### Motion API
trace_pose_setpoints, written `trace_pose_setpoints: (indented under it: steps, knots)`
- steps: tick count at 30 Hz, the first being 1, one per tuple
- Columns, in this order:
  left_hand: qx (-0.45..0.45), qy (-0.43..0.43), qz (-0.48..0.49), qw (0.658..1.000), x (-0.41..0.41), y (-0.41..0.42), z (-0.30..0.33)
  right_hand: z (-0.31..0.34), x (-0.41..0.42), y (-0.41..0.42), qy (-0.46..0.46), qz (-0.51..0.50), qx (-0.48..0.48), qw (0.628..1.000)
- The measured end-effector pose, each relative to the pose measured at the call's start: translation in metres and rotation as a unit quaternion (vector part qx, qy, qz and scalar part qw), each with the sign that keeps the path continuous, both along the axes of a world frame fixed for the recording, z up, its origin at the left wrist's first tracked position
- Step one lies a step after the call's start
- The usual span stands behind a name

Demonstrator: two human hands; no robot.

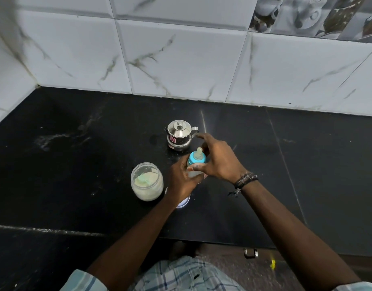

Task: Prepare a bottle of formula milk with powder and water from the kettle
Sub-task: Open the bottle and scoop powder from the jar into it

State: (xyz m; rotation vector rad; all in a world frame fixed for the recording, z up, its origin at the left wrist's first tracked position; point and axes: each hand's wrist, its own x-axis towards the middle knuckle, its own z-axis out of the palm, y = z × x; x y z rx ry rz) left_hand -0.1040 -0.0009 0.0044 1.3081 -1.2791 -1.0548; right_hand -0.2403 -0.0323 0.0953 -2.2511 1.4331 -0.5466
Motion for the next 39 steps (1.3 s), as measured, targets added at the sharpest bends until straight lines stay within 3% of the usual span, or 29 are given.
trace_pose_setpoints:
  steps: [5,7,12,20,24,27,35,39]
  knots:
    - [0.003,-0.001,0.006,1.0,0.0013,0.0026,0.0031,-0.003,-0.0066,-0.0015,-0.106,0.065,0.094,0.988]
    - [0.008,0.001,0.007,1.0,0.0014,0.0026,0.0021,-0.0029,-0.0069,-0.0017,-0.099,0.066,0.09,0.989]
    - [0.008,-0.011,0.008,1.0,-0.0006,0.0001,-0.0001,-0.0054,-0.004,-0.0004,0.003,-0.016,-0.024,1.0]
    - [0.013,-0.009,0.013,1.0,0.0004,0.0027,0.0051,-0.0039,-0.0093,-0.0006,-0.091,0.058,0.082,0.991]
    - [0.013,-0.019,0.01,1.0,-0.0006,0.0021,0.0032,-0.0022,-0.0048,0.0015,-0.012,-0.005,-0.015,1.0]
    - [0.011,-0.016,0.005,1.0,-0.0014,0.0018,0.0025,-0.0044,-0.0008,0.0007,0.033,-0.037,-0.032,0.998]
    - [0.002,-0.012,0.012,1.0,-0.0009,0.0024,0.0079,-0.0042,-0.0095,0.003,-0.15,0.044,0.103,0.982]
    - [-0.009,-0.031,0.009,0.999,0.0007,0.0023,0.0067,-0.0032,-0.0051,0.0068,-0.083,-0.012,0.027,0.996]
